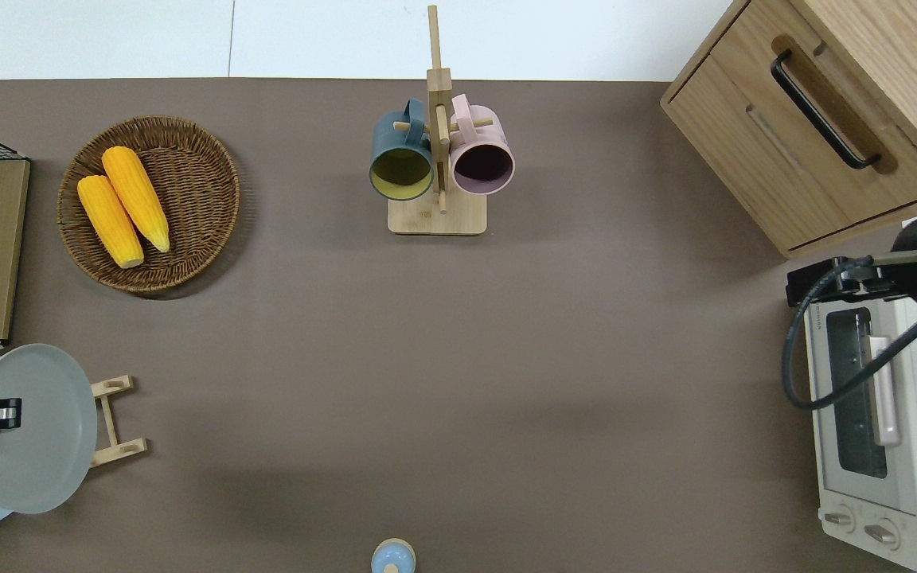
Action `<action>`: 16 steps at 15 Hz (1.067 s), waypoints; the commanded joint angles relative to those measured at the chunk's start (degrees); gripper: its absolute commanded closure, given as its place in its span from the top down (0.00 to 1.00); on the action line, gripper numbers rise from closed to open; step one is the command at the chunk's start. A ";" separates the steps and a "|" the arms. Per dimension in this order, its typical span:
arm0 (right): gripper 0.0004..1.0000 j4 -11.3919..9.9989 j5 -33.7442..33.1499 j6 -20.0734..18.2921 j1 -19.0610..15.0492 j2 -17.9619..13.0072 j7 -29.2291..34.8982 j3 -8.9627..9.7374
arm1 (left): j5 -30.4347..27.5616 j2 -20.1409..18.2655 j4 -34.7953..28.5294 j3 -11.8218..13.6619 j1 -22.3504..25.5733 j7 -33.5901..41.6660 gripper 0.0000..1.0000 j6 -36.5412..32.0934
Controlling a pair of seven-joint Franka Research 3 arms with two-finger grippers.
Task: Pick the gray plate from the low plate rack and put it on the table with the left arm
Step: 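Lift the gray plate out of the rack with the left gripper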
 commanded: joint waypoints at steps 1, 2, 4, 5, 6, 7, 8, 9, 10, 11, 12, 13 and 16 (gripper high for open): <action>0.98 0.37 0.15 -0.05 0.41 0.02 0.22 -0.34 | 0.32 0.18 4.12 -2.27 -0.40 -3.72 0.00 -5.20; 0.98 0.37 0.15 -0.05 0.41 0.02 0.22 -0.34 | -0.29 0.27 4.57 -2.98 -0.40 -4.69 0.00 -5.46; 0.98 0.37 0.15 -0.05 0.41 0.02 0.22 -0.34 | -3.71 0.18 4.66 -3.95 -0.40 -6.45 0.00 -5.64; 0.98 0.37 0.15 -0.05 0.41 0.02 0.22 -0.34 | -5.55 0.18 4.75 -4.04 -0.40 -7.41 0.00 -5.82; 0.98 0.37 0.15 -0.05 0.41 0.02 0.22 -0.34 | -7.23 0.18 4.75 -4.13 -0.40 -7.77 0.00 -5.82; 0.98 0.37 0.15 -0.14 0.41 0.02 0.22 -0.34 | -9.07 0.18 4.75 -4.13 -0.40 -7.86 0.00 -5.82; 0.98 0.37 0.15 -0.05 0.41 0.02 0.22 -0.34 | -11.35 0.27 4.66 -3.95 -0.23 -7.69 0.00 -5.82; 0.98 0.37 0.15 -0.14 0.41 0.02 0.22 -0.34 | -13.98 0.35 4.57 -3.60 -0.14 -7.51 0.00 -5.82; 0.98 0.37 0.15 -0.05 0.41 0.02 0.22 -0.34 | -15.84 0.53 4.57 -3.51 0.03 -7.25 0.00 -5.82; 0.98 0.37 0.15 -0.14 0.41 0.02 0.22 -0.34 | -17.68 0.62 4.40 -3.42 0.30 -7.16 0.00 -5.82; 0.98 0.37 0.15 -0.05 0.41 0.02 0.22 -0.34 | -20.31 0.62 4.13 -3.25 0.39 -7.07 0.00 -5.82; 0.98 0.37 0.15 -0.05 0.41 0.02 0.22 -0.34 | -23.21 0.79 3.87 -3.07 0.56 -6.81 0.00 -5.73; 0.98 0.37 0.15 -0.14 0.41 0.02 0.22 -0.34 | -28.85 1.32 2.65 -1.84 0.39 -6.28 0.00 -5.03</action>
